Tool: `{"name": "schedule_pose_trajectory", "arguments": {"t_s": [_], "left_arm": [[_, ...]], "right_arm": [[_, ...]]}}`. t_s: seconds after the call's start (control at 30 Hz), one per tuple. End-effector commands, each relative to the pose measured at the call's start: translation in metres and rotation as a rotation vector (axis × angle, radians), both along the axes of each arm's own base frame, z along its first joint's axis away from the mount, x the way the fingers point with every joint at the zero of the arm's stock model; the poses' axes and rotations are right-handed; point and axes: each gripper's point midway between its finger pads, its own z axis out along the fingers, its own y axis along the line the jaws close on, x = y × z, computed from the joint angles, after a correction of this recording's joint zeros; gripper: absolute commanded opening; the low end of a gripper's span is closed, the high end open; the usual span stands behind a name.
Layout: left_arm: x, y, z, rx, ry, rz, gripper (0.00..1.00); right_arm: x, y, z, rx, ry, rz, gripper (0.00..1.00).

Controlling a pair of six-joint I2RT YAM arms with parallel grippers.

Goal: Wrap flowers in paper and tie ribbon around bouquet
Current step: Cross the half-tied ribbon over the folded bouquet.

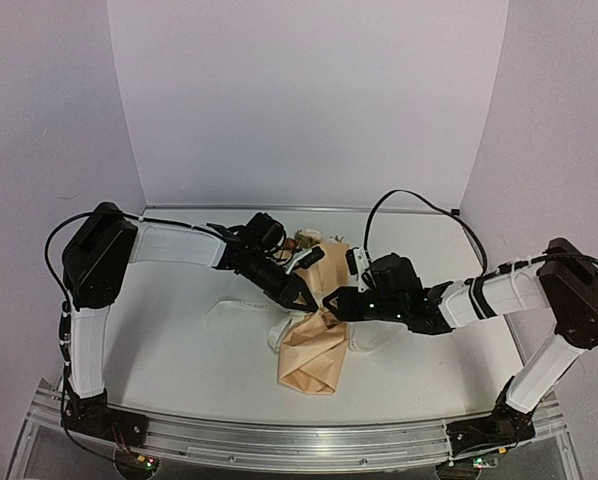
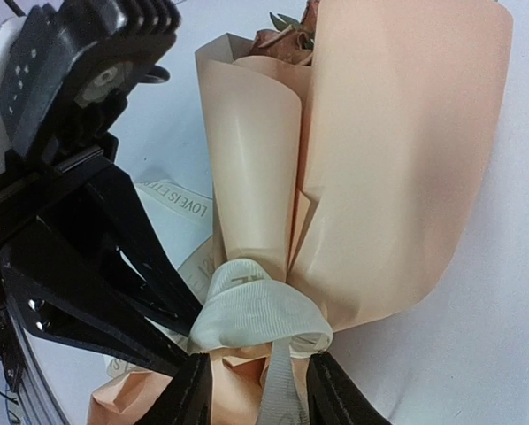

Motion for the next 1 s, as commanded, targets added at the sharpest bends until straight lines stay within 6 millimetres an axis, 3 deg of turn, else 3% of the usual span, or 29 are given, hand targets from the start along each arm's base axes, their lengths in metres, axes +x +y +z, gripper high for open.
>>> {"name": "schedule_pose_trajectory", "arguments": {"t_s": [0.0,0.4,0.77,0.97], "left_arm": [[0.005,-0.004,0.033,-0.059,-0.049,-0.009,0.20],[0.004,-0.004,0.041,-0.072,-0.059,-0.011,0.20],[0.004,-0.004,0.047,-0.078,-0.062,-0.008,0.20],[0.006,-0.006,0.061,-0.107,-0.060,0.005,0.23]], "right_arm": [[0.018,0.005,0.022,0.031,-0.039,-0.053,0.37],[0.026,0.012,0.014,0.008,-0.016,-0.057,0.37],[0.023,0.013,0.007,-0.004,0.000,-0.032,0.07],[0.019,0.013,0.003,-0.011,0.008,-0.017,0.00]]}}
